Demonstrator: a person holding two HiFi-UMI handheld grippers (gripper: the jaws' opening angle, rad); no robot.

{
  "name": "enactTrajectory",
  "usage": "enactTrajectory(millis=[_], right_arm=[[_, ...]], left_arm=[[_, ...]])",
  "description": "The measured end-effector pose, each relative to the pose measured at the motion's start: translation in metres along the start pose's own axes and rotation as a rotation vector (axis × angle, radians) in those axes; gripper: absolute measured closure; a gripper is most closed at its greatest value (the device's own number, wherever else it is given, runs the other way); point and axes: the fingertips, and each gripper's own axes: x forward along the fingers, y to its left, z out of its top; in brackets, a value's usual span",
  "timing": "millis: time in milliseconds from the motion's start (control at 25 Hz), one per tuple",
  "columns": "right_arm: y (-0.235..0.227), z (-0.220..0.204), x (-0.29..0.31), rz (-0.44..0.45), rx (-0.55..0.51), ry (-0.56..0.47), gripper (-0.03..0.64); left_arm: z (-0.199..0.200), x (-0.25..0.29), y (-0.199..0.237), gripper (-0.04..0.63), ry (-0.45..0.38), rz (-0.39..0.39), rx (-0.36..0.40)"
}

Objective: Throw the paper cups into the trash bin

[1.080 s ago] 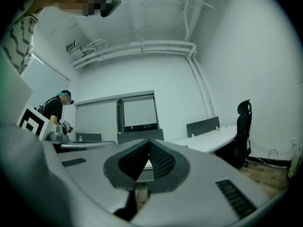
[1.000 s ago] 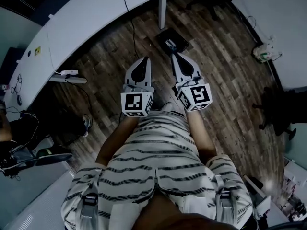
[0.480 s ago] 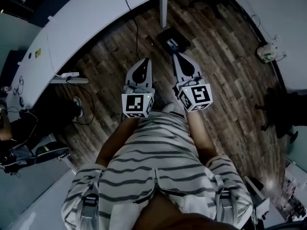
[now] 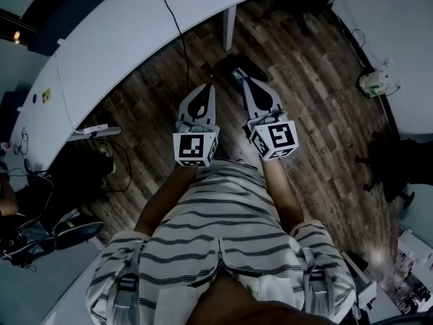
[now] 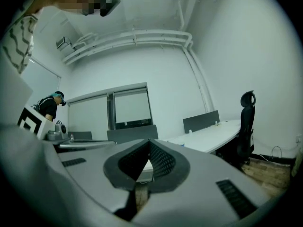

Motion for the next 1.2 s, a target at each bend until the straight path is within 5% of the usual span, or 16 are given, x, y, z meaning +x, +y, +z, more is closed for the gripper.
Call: enactTrajectory(millis=[680,1200], right_arm=[[-0.040,0.038,0.219,-0.132,-0.013,0.000,0.600],[-0.074,0.039,0.283,-0.268,-0.005,0.000,0.600]], left_arm=[[0.039,0.175,0.160,0.571,0.034,-0.147,-0.021],[0.026,0.250,0.197,0.571,0.102,-0.282,-0.012]])
